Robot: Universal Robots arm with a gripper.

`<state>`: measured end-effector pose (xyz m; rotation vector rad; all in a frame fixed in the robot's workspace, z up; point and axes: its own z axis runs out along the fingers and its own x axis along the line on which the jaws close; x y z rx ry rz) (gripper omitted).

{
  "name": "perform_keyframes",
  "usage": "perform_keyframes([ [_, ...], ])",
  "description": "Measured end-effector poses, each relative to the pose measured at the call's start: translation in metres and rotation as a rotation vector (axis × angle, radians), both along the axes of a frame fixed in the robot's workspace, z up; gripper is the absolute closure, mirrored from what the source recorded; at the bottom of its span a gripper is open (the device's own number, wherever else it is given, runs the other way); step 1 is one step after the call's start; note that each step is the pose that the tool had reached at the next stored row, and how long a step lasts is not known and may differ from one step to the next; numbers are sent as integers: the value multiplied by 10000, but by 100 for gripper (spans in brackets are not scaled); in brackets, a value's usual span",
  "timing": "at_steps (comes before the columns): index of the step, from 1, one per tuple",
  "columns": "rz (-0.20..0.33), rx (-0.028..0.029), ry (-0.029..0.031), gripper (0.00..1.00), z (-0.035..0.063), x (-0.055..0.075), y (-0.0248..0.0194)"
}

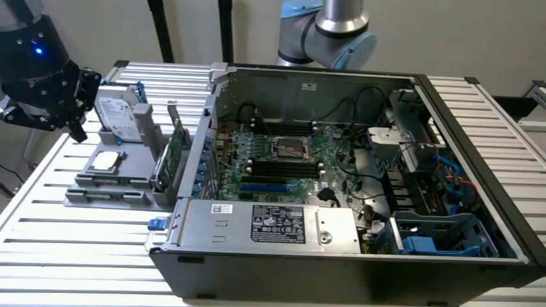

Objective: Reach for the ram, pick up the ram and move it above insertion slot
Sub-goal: 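Pick up the ram and move it above insertion slot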

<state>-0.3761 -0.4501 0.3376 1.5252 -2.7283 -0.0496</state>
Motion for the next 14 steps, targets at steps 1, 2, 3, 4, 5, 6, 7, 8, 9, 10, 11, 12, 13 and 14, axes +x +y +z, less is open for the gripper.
perform_keyframes([
  [1,185,0,-2,89,-2,0,0],
  [2,366,0,-4,89,-4,0,0],
  [3,544,0,-7,89,-7,0,0],
  [4,741,0,-8,89,-9,0,0],
  [5,910,0,-11,89,-11,0,0],
  [6,1101,0,-14,89,-14,0,0],
  [7,1281,0,-17,89,-16,0,0],
  [8,1465,0,-19,89,-18,0,0],
  [9,1641,0,-21,89,-20,0,0],
  [10,1826,-1,-23,89,-22,0,0],
  [11,2005,0,-26,89,-25,0,0],
  [12,2186,0,-30,89,-27,0,0],
  [13,2370,0,-34,89,-29,0,0],
  [14,2551,0,-37,89,-31,0,0],
])
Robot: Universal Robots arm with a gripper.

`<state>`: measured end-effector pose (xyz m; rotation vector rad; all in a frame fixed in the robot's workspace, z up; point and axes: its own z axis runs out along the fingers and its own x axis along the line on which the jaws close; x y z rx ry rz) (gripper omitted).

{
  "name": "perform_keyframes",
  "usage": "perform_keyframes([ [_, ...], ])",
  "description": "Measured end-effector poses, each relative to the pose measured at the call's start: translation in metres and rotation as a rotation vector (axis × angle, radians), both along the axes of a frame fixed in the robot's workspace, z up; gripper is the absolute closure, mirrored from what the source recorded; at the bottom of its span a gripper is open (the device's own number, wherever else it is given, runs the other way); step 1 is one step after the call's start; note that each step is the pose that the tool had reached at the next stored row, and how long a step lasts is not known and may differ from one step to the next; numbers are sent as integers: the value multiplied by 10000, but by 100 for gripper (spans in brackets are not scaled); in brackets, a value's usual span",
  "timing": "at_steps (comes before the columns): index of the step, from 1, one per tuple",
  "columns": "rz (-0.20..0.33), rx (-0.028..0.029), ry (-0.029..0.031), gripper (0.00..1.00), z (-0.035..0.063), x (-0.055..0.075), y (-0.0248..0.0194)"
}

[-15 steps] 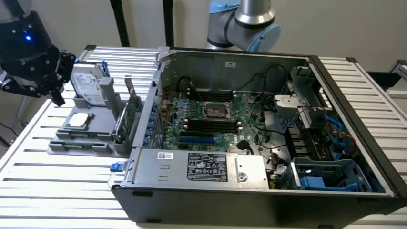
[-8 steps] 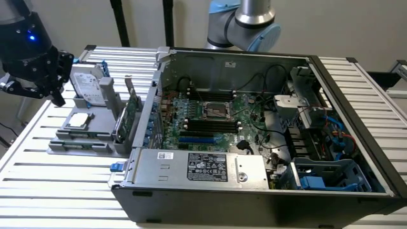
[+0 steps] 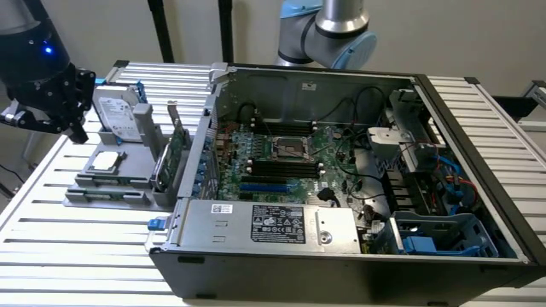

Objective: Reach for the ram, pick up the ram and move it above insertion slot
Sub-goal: 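Pick up the ram and move it above insertion slot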

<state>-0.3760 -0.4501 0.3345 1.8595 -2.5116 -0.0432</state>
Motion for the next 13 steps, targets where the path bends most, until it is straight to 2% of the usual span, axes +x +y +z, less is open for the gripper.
perform_keyframes([
  [6,1089,-1,-34,89,-13,0,0],
  [13,2356,-2,-121,89,-22,0,0],
])
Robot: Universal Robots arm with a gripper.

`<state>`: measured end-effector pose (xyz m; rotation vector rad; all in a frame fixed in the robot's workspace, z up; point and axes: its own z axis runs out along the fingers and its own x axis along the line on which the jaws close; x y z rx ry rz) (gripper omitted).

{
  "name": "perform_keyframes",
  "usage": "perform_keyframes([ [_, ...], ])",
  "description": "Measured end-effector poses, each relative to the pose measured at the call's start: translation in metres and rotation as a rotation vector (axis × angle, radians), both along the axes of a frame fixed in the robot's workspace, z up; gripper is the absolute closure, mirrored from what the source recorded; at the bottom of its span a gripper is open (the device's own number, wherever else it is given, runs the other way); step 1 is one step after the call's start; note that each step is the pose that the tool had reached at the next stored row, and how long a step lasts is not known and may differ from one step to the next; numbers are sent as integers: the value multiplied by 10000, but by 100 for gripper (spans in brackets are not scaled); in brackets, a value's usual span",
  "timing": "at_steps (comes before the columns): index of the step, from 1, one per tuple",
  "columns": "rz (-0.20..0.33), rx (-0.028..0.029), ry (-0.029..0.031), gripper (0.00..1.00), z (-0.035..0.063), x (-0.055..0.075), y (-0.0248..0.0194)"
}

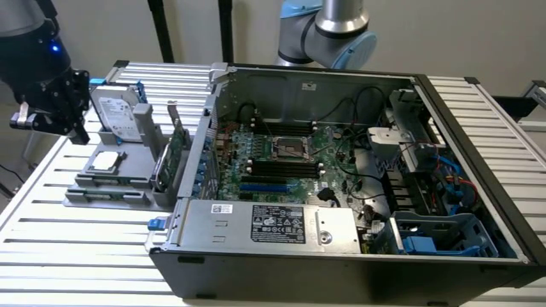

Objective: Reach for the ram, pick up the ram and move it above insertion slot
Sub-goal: 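Pick up the ram and move it above insertion slot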

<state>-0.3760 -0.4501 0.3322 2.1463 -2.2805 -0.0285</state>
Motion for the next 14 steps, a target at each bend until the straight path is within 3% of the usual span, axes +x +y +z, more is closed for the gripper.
perform_keyframes([
  [6,263,30,-4,88,-1,115,-1],
  [8,262,32,-5,76,-9,119,-1],
  [10,262,31,-4,76,-40,119,-1],
  [11,262,31,-4,69,-58,120,-1],
  [14,263,30,-3,69,-112,120,-1],
])
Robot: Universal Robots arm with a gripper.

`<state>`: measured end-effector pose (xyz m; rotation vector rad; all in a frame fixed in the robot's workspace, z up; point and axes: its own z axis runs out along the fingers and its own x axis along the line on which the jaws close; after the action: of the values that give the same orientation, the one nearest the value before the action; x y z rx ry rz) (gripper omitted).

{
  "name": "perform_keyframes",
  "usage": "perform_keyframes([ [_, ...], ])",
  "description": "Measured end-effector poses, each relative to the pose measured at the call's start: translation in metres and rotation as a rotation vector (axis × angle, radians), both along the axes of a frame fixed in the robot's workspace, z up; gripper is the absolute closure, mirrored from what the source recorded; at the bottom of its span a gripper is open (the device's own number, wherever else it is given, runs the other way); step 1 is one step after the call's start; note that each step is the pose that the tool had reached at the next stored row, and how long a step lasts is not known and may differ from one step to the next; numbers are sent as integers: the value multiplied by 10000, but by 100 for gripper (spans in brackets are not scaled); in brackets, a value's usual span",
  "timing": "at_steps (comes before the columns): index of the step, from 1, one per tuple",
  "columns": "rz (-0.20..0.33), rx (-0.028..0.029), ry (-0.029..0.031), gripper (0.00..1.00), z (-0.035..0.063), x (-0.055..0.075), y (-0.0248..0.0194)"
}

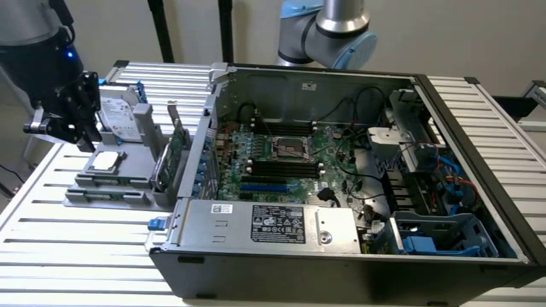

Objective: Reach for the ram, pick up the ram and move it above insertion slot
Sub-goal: 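Pick up the ram and move it above insertion slot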

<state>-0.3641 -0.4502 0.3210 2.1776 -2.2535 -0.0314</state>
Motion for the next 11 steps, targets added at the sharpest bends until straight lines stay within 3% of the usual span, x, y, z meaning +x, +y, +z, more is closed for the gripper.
perform_keyframes([
  [11,0,1,-1,69,-201,-7,0],
])
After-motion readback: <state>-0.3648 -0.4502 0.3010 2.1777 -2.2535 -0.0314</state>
